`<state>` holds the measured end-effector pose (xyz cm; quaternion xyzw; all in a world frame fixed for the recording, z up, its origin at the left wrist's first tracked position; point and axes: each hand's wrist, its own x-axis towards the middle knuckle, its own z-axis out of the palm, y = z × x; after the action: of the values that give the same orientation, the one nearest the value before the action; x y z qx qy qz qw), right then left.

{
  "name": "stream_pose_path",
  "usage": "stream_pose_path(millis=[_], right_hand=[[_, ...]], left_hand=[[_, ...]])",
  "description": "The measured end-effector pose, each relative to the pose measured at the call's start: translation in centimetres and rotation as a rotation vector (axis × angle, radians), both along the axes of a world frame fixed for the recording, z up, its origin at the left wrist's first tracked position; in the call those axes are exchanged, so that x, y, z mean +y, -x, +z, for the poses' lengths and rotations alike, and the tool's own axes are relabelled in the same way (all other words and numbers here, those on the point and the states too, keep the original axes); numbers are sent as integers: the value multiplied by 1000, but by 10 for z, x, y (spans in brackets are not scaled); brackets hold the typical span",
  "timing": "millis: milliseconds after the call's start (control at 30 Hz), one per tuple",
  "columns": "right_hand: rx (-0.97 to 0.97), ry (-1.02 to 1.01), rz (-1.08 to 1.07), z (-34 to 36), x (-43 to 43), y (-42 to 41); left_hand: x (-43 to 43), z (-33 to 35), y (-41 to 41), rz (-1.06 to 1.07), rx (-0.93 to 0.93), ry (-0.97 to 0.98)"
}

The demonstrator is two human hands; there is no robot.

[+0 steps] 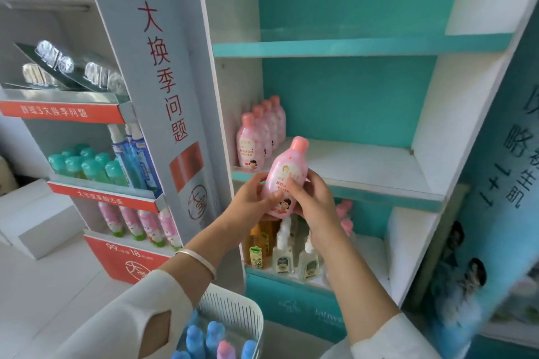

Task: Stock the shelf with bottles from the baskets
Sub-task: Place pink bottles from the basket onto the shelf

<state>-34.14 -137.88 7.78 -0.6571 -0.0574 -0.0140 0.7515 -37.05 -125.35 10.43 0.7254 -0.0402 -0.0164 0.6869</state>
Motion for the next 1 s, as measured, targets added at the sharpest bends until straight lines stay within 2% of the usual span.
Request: stream_pose_path(millis=[100,267,400,500,767,1000], right_hand=[[-1,146,-59,11,-9,-7],[-38,149,-110,44,-27,-48],[-106,394,-230,64,-28,-104],[-94,597,-276,68,-24,-147],[-92,758,-272,60,-11,-229],[-37,745,-242,41,-12,-255]], left_hand=[[-10,4,-11,35,-103,-141],[-22,27,-54,81,-230,-328],[-27,36,-101,169,-299,-600],[-29,36,-131,214,-241,-733],[-24,24,-181,215,-166,-822],[-28,16,-190,189,-173,-774]])
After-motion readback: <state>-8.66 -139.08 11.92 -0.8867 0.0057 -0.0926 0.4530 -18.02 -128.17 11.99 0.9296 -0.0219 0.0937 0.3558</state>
